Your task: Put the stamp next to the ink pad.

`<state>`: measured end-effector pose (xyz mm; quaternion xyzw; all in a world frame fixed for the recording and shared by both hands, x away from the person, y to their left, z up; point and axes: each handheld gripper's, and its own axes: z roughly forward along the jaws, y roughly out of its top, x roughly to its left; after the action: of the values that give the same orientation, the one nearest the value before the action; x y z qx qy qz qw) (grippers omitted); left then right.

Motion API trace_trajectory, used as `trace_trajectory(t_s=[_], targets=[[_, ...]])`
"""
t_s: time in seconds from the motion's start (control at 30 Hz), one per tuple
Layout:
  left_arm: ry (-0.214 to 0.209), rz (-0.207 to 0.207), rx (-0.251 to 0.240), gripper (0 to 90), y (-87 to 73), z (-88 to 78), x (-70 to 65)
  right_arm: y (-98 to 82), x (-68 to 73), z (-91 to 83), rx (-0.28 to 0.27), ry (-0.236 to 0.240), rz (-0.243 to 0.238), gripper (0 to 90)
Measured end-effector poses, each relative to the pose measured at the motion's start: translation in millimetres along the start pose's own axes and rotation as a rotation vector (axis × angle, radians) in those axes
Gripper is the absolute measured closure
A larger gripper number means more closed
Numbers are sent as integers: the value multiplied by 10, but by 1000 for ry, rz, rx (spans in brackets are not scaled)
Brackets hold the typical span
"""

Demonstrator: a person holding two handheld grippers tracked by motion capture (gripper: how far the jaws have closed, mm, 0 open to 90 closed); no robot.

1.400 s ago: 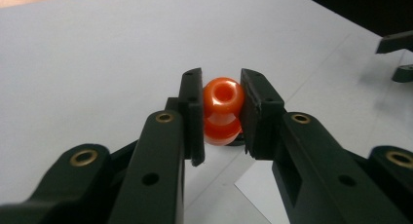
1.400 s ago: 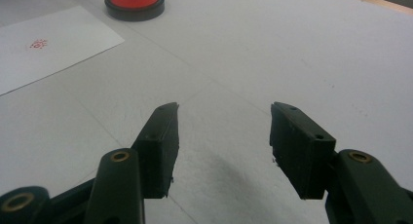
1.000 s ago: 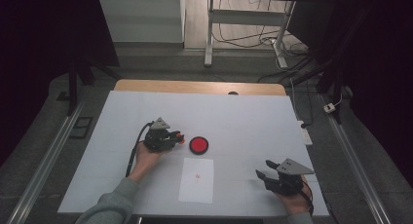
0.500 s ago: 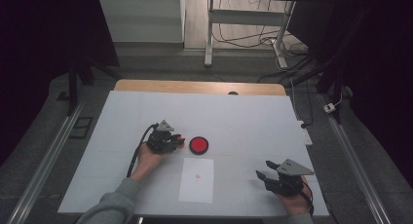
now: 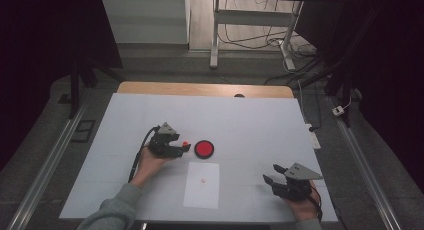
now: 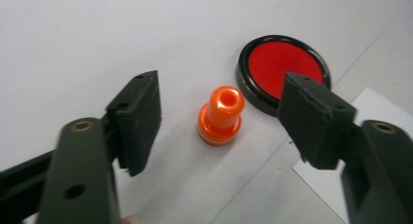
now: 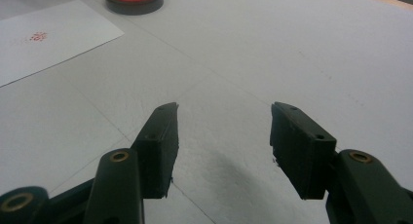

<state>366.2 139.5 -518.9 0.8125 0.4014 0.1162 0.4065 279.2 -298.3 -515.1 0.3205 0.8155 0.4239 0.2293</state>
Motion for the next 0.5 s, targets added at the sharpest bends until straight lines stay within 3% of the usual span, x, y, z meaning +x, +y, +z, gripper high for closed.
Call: trace_trajectory(t_s=[0.27,0.5], targets=[[-27,5,-45,271,-22,-240,-44,14,1,26,-4,8,-4,430],[-25,16,-47,272,-93,-369,-142,32,1,51,-6,15,-9,429]])
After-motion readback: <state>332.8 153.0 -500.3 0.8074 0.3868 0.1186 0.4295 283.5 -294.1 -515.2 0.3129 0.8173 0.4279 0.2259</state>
